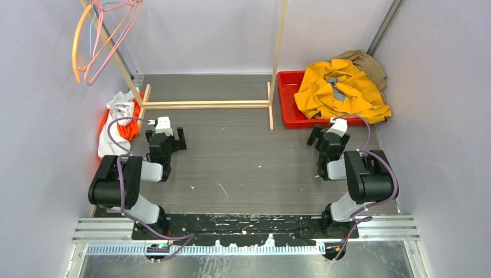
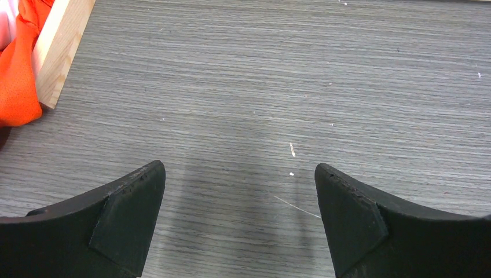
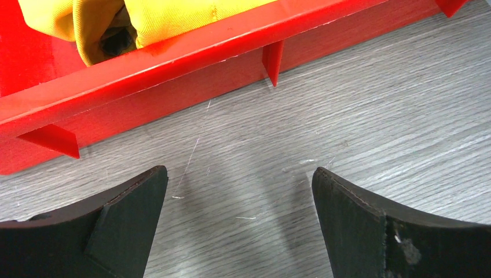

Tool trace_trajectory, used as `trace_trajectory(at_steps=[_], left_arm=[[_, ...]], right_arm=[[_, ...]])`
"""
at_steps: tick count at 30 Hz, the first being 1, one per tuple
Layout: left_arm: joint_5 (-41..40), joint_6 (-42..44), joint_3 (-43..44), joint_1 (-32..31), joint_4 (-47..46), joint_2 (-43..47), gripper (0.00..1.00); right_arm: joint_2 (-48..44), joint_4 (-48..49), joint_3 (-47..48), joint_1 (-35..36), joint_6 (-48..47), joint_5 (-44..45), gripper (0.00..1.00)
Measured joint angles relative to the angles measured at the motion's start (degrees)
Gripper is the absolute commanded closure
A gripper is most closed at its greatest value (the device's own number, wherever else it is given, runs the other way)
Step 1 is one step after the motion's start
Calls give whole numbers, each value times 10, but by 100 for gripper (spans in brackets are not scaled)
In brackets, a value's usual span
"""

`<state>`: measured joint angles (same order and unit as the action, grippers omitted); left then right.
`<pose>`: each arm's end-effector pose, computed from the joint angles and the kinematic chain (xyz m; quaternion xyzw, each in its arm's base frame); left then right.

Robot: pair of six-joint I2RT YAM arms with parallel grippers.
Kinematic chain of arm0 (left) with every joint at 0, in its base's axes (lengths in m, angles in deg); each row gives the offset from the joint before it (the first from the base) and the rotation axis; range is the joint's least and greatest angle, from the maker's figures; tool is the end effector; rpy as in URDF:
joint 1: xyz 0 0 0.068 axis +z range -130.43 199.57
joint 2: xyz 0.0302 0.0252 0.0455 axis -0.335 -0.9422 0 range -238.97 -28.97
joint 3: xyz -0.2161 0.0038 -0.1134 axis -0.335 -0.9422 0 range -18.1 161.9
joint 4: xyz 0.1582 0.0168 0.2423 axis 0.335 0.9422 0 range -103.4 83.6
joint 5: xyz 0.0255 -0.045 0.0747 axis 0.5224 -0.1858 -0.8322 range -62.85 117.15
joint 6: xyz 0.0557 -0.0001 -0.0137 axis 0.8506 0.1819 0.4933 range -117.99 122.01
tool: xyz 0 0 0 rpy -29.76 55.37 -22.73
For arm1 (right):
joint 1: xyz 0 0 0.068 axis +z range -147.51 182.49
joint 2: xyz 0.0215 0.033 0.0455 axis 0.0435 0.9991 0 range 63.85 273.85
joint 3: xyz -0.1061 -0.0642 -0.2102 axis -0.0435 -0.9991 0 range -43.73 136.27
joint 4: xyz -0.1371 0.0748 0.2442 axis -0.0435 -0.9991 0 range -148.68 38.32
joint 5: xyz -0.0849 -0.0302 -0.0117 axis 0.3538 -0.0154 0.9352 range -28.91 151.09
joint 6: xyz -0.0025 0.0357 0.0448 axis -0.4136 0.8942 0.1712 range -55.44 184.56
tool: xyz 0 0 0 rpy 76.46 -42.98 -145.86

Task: Place the skirt on the hanger
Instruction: Pick up the skirt from the bin.

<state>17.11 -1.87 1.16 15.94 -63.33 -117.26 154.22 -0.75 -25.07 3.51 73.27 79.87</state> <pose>0.2751 -0.0103 0.0749 -0.0525 0.8114 0.0332 0.5812 0.2701 -0.0082 0.0654 0.1469 0.8040 -0.0862 0.5698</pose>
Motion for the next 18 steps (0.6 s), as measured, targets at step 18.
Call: trace_trajectory(at_steps=[18], left_arm=[[10,1,130,-53,297,282,1]], right_arm=[[-313,-411,214,0,117,-18,0]])
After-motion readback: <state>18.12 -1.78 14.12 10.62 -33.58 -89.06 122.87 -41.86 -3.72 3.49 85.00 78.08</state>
